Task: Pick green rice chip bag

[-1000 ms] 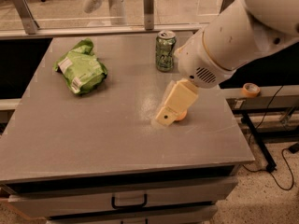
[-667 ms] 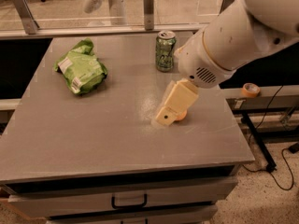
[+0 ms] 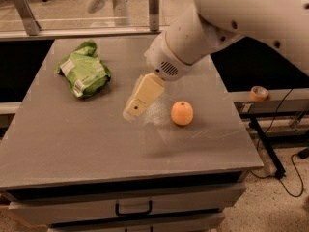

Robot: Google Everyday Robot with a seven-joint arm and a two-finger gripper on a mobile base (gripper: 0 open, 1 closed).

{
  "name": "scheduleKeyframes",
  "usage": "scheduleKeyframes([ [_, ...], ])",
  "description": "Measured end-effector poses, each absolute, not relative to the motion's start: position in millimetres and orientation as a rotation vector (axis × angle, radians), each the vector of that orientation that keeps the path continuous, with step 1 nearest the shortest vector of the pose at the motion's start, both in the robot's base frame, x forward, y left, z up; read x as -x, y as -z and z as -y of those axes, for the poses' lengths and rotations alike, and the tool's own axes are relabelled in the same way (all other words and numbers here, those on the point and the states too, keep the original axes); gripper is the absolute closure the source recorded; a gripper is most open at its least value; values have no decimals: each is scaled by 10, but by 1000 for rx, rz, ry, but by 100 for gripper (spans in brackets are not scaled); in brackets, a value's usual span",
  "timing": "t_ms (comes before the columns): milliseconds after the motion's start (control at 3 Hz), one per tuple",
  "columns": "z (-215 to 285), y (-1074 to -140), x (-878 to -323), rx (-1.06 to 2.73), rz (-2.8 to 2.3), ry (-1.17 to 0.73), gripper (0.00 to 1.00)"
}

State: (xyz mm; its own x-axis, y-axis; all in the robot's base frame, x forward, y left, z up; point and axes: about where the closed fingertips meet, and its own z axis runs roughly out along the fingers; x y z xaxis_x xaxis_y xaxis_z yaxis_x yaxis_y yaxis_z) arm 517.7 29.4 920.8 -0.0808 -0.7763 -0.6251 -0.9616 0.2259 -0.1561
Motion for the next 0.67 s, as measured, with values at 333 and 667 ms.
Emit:
scheduleKeyframes([
  [333,-631,-8986,-5385,1613,-1878,-468,0],
  [667,-901,-8832,-5649,1589,-1872,-488,0],
])
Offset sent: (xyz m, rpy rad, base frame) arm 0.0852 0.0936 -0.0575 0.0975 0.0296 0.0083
